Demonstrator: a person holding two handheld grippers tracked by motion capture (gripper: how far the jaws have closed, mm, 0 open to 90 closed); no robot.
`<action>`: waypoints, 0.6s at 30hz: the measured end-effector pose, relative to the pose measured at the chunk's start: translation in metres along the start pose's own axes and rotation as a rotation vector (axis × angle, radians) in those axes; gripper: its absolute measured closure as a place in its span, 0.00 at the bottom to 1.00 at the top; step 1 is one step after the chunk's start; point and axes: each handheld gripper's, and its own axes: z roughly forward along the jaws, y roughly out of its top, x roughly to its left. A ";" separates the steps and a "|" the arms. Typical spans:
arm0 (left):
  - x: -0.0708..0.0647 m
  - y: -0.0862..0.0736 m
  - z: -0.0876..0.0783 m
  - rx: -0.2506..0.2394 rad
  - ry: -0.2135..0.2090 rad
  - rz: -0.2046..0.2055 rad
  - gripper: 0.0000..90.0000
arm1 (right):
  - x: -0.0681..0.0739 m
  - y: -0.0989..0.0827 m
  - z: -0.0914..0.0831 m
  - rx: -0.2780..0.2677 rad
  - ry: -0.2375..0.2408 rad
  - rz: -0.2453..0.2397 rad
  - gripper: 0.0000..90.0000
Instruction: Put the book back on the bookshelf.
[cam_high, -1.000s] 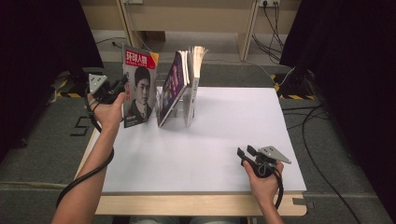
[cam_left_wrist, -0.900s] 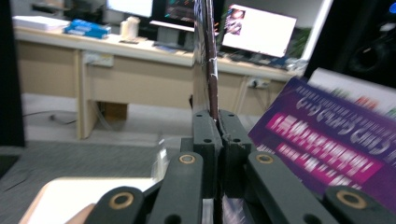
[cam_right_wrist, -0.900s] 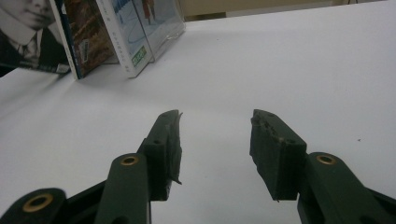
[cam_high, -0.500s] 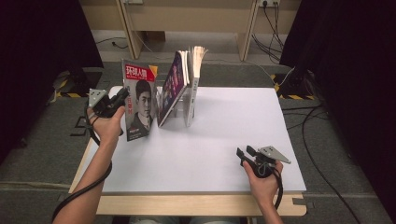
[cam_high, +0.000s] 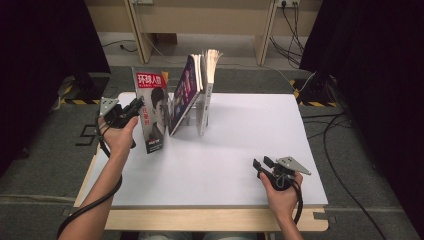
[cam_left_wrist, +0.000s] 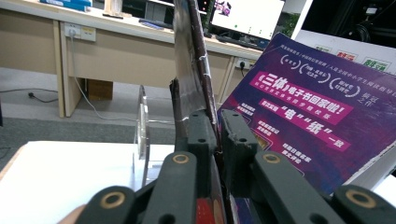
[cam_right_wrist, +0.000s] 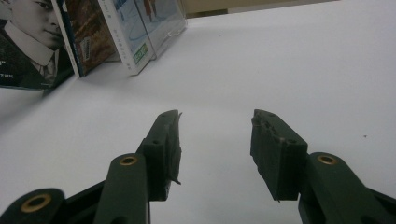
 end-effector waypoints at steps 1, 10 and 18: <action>0.000 0.000 0.001 0.005 0.001 -0.003 0.91 | 0.001 0.000 0.000 0.003 0.002 0.003 0.58; 0.003 0.004 0.016 0.058 0.012 -0.071 0.85 | 0.001 -0.002 0.003 0.019 0.011 0.006 0.57; 0.001 0.008 0.030 0.118 0.023 -0.107 0.86 | 0.000 -0.003 0.006 0.038 0.016 0.017 0.56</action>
